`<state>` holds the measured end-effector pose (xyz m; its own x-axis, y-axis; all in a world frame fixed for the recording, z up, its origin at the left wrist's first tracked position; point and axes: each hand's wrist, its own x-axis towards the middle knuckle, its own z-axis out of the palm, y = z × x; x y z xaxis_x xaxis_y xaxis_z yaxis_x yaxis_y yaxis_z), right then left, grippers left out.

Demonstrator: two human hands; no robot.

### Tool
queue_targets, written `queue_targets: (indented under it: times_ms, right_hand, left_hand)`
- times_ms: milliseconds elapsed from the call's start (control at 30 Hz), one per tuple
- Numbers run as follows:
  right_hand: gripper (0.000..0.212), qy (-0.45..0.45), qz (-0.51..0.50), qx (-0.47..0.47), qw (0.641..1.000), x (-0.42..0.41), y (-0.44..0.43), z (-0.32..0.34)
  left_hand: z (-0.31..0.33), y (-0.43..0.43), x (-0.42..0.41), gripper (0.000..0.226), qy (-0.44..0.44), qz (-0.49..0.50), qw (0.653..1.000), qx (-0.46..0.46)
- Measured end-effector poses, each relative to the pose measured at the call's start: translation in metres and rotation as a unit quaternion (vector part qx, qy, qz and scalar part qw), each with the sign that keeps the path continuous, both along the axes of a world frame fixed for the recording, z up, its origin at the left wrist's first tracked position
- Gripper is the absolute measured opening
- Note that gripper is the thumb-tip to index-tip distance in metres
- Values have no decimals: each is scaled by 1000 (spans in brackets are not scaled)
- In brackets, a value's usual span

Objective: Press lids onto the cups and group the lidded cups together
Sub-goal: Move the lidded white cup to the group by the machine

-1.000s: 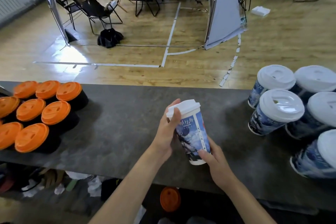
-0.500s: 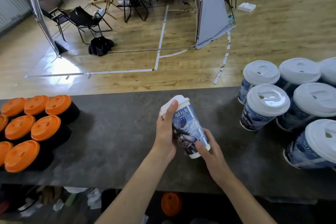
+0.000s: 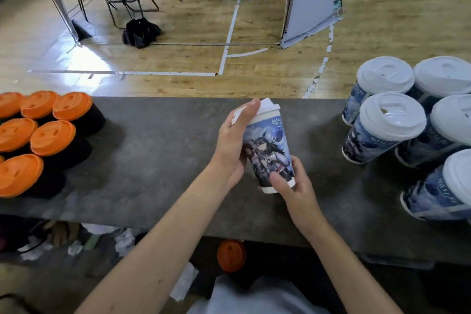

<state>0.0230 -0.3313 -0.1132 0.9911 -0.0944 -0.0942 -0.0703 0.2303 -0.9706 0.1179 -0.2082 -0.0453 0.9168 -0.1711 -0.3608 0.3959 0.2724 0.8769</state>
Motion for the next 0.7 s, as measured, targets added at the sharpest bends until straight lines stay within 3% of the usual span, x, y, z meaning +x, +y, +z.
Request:
queue_targets:
  times_ms: [100,233,400,567,700]
  right_hand:
    - [48,-16,11,33,999,-1,0,-2]
    - [56,-9,13,18,1000,-2,1,-2]
    - [61,19,26,53,998,-1,-3,0]
    - [66,17,32,34,999,0,-3,-2]
    - [79,43,45,55,997,1,-6,-2]
  left_hand:
    - [-1,4,-1,94,-13,-5,1000,-3]
    - [-2,2,-4,72,-52,72,996,16]
    - [4,6,-3,82,-53,-28,998,-5]
    - [1,5,-4,75,-114,3,993,28]
    - [-4,5,-8,83,-140,-62,987,41]
